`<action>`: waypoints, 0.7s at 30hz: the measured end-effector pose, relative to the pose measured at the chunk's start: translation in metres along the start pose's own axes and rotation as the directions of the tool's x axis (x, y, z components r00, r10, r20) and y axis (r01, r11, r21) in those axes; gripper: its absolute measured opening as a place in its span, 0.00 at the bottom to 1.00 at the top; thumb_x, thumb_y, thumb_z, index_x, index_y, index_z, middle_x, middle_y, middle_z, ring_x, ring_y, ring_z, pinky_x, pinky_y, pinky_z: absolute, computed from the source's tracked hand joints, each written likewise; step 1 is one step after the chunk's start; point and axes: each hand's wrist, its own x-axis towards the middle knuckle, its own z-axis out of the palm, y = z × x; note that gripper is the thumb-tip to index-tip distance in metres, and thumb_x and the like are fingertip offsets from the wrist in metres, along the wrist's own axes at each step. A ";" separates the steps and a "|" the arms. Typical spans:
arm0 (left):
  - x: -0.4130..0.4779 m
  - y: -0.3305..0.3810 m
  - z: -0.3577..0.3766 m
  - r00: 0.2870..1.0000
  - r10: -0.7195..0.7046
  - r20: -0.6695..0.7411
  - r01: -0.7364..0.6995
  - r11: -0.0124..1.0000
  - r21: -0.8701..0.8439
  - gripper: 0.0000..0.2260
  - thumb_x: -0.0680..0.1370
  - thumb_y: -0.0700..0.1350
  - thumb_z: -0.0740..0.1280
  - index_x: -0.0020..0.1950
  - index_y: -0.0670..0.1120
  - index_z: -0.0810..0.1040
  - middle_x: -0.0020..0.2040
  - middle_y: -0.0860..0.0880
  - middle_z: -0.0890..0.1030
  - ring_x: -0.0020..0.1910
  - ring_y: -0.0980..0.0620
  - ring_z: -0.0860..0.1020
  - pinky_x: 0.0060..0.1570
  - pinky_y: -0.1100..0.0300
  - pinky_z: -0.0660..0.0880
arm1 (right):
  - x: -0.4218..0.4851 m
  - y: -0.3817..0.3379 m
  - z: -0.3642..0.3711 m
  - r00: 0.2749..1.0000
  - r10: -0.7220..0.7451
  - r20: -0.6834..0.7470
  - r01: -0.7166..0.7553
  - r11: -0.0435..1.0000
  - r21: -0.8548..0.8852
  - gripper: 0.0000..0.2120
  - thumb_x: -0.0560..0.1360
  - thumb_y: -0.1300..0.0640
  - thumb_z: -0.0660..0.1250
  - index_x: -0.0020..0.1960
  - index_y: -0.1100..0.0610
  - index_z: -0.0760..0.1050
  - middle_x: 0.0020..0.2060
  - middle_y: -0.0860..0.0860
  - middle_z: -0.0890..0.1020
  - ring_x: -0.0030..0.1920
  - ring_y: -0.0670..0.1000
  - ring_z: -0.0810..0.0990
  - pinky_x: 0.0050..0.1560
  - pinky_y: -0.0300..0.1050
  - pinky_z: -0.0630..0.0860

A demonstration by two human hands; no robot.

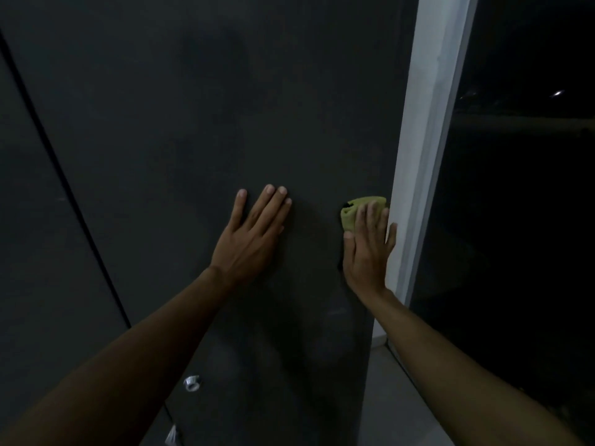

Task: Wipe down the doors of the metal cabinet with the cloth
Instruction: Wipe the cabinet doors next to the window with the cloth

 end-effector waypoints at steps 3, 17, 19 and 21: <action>-0.004 0.007 0.003 1.000 -0.001 0.021 0.001 1.000 -0.012 0.22 0.83 0.44 0.58 0.76 0.40 0.61 0.76 0.41 0.62 0.76 0.43 0.59 0.74 0.38 0.51 | 0.033 0.000 -0.003 0.999 -0.004 -0.047 0.004 1.000 -0.005 0.24 0.84 0.49 0.45 0.79 0.53 0.48 0.78 0.52 0.50 0.78 0.55 0.45 0.76 0.60 0.44; -0.037 0.021 0.007 0.999 -0.030 0.041 0.034 0.996 -0.084 0.22 0.84 0.44 0.55 0.77 0.40 0.58 0.77 0.43 0.58 0.77 0.46 0.56 0.75 0.42 0.48 | -0.034 0.009 0.011 0.981 -0.186 0.048 0.190 0.979 -0.078 0.27 0.84 0.48 0.47 0.79 0.49 0.40 0.78 0.46 0.40 0.78 0.53 0.41 0.73 0.63 0.49; -0.044 0.023 0.007 0.998 -0.035 0.057 0.040 0.995 -0.094 0.23 0.84 0.44 0.56 0.77 0.40 0.58 0.78 0.43 0.57 0.77 0.46 0.56 0.75 0.42 0.48 | -0.050 0.007 0.019 0.943 -0.318 0.097 0.327 0.941 -0.089 0.30 0.83 0.50 0.52 0.79 0.49 0.41 0.78 0.47 0.41 0.78 0.55 0.42 0.71 0.67 0.54; -0.053 0.023 0.006 0.996 -0.027 0.085 0.036 0.994 -0.105 0.24 0.83 0.44 0.56 0.78 0.40 0.57 0.78 0.43 0.56 0.77 0.46 0.55 0.75 0.42 0.48 | -0.059 0.017 0.017 0.899 -0.423 0.114 0.435 0.893 -0.117 0.30 0.83 0.50 0.53 0.79 0.49 0.42 0.78 0.47 0.41 0.78 0.54 0.42 0.71 0.66 0.53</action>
